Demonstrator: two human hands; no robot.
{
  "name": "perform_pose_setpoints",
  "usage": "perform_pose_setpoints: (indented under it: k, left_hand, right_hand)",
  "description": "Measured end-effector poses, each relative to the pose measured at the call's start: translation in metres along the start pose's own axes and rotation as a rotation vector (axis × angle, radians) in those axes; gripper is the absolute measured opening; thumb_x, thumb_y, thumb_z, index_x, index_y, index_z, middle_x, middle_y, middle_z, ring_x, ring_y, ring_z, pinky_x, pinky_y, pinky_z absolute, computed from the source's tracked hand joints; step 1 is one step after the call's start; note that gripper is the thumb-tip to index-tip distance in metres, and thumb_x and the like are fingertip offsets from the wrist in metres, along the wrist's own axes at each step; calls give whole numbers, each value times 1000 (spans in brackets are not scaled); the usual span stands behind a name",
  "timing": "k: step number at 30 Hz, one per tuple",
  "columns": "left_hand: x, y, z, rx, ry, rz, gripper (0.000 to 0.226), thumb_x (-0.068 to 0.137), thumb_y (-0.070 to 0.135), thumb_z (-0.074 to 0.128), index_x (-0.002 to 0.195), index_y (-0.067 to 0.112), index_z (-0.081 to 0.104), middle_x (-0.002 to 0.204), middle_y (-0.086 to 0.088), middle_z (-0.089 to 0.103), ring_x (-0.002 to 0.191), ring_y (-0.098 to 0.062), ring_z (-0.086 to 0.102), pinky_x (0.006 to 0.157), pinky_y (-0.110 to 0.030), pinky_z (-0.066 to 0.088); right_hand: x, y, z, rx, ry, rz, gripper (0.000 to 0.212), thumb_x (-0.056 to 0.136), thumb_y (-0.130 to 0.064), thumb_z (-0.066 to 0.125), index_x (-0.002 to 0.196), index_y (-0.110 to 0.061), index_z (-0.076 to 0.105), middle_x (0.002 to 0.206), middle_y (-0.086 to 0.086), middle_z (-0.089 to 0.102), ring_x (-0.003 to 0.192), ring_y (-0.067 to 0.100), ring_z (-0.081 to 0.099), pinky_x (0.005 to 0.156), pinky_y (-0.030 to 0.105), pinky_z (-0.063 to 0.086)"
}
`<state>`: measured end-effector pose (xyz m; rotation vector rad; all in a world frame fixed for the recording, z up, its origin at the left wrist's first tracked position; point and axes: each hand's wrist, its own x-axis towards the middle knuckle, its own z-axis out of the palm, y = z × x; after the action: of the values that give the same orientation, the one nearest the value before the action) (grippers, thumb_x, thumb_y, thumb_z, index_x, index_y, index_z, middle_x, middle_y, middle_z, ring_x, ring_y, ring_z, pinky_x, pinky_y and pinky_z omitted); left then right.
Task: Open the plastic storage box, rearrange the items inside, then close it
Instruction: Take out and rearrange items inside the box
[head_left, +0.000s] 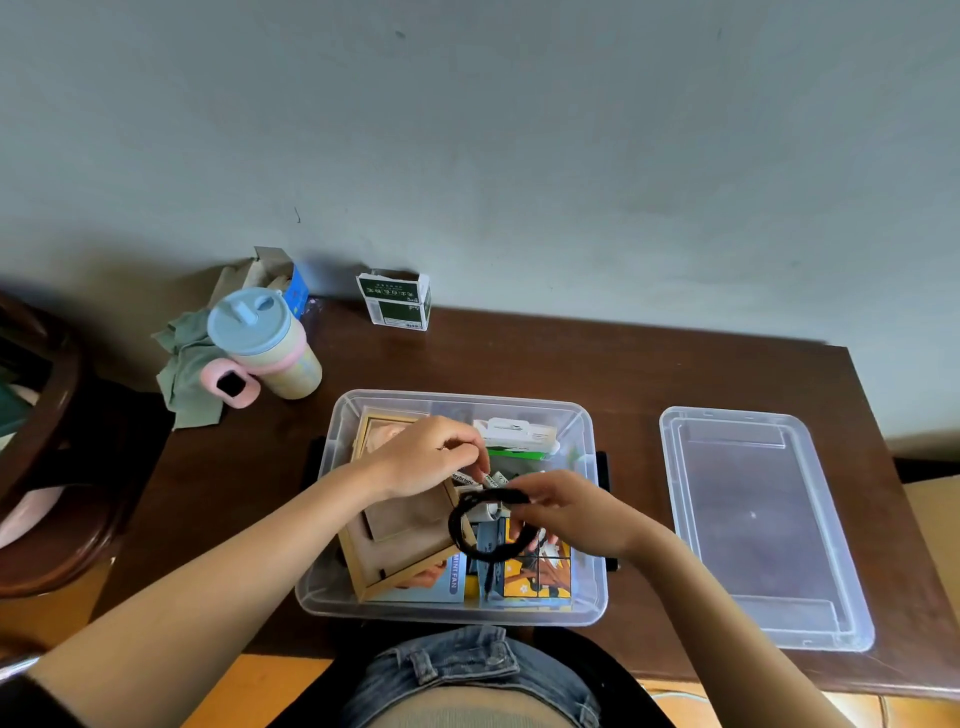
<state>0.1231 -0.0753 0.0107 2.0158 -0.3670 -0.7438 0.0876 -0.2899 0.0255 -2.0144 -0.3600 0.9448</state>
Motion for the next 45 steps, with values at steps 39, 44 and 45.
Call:
perform_pose_setpoints:
  k: [39, 44, 45]
  left_hand:
    - [35, 17, 16, 509, -287, -77, 29, 100, 21, 41, 118, 18, 63, 120, 1, 63, 103, -15, 59, 86, -31, 46]
    - [14, 3, -11, 102, 78, -20, 26, 101, 21, 42, 102, 19, 68, 96, 6, 69, 89, -9, 64, 81, -28, 50]
    - [8, 0, -16, 0, 170, -12, 25, 101, 20, 42, 99, 21, 67, 94, 6, 69, 87, -8, 65, 81, -28, 51]
  right_hand:
    - [16, 15, 4, -452, -168, 219, 56, 84, -33, 67, 134, -16, 47, 131, 3, 54, 116, 23, 52, 95, 35, 44]
    - [7, 1, -28, 236, -89, 77, 27, 87, -19, 67, 113, -14, 61, 104, 0, 69, 95, 14, 66, 83, 27, 54]
    - [8, -3, -30, 362, -86, 59, 23, 88, -16, 65, 111, -13, 63, 103, 2, 71, 96, 16, 67, 81, 24, 53]
